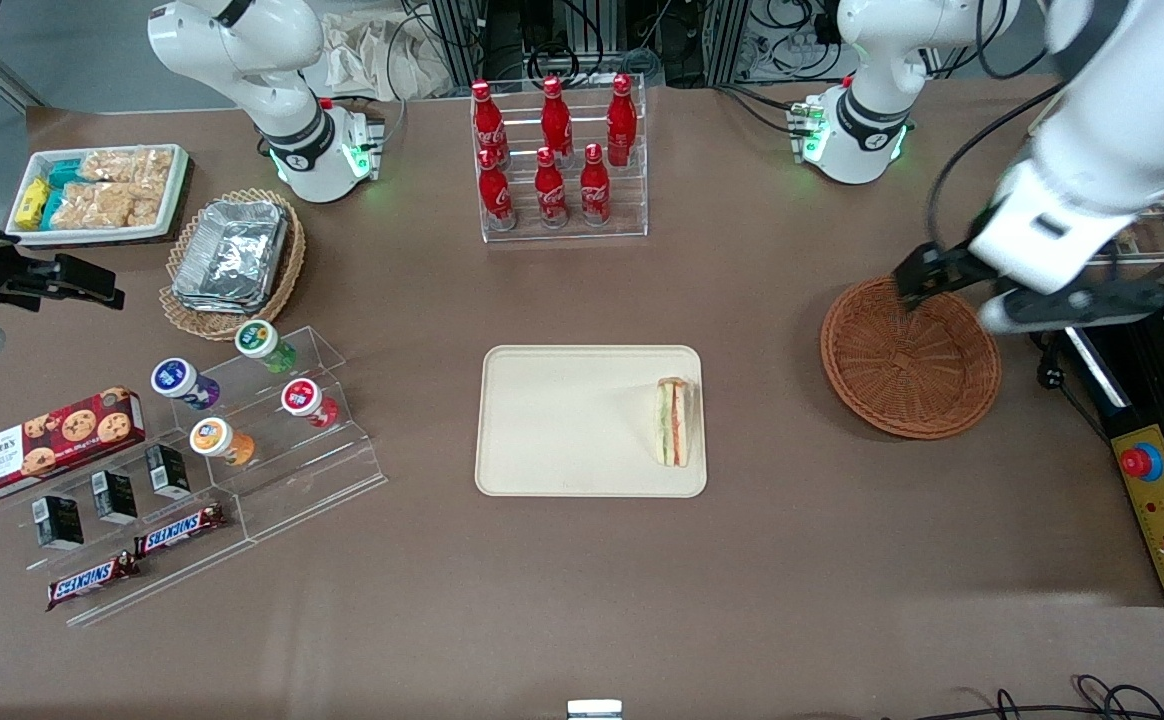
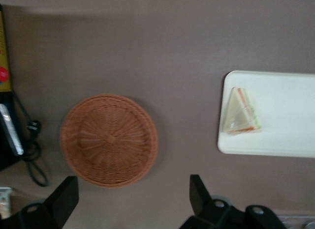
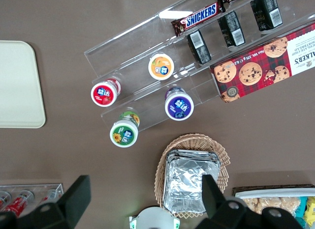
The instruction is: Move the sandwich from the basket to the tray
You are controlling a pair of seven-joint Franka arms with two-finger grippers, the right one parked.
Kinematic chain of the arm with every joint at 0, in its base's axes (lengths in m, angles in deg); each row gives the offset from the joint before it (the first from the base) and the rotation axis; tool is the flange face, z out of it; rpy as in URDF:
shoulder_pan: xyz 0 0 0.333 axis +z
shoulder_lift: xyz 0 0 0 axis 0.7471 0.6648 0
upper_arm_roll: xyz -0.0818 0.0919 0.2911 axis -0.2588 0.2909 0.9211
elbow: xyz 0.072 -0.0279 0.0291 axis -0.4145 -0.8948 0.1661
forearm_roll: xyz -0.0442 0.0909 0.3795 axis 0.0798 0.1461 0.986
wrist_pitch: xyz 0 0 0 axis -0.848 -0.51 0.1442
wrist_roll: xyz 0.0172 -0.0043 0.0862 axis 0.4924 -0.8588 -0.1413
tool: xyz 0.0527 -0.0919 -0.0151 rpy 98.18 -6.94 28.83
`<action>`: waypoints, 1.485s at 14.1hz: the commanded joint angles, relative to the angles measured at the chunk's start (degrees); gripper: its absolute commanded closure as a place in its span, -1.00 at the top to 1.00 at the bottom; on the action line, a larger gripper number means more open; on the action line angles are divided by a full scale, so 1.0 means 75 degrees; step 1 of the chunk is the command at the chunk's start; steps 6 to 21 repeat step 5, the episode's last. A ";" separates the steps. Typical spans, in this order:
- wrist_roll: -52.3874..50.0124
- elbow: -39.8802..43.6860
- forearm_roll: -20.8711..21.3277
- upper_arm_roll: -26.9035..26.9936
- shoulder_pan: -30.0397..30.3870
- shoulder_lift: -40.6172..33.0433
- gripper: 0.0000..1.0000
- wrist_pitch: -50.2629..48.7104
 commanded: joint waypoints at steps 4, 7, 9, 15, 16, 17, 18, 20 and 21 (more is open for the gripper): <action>0.2521 -0.0799 -0.0012 0.1238 -0.0168 -0.0658 1.00 0.0005; 0.2498 -0.0623 0.0000 0.1261 -0.0168 -0.0494 1.00 0.0005; 0.2498 -0.0623 0.0000 0.1261 -0.0168 -0.0494 1.00 0.0005; 0.2498 -0.0623 0.0000 0.1261 -0.0168 -0.0494 1.00 0.0005; 0.2498 -0.0623 0.0000 0.1261 -0.0168 -0.0494 1.00 0.0005; 0.2498 -0.0623 0.0000 0.1261 -0.0168 -0.0494 1.00 0.0005; 0.2498 -0.0623 0.0000 0.1261 -0.0168 -0.0494 1.00 0.0005; 0.2498 -0.0623 0.0000 0.1261 -0.0168 -0.0494 1.00 0.0005; 0.2498 -0.0623 0.0000 0.1261 -0.0168 -0.0494 1.00 0.0005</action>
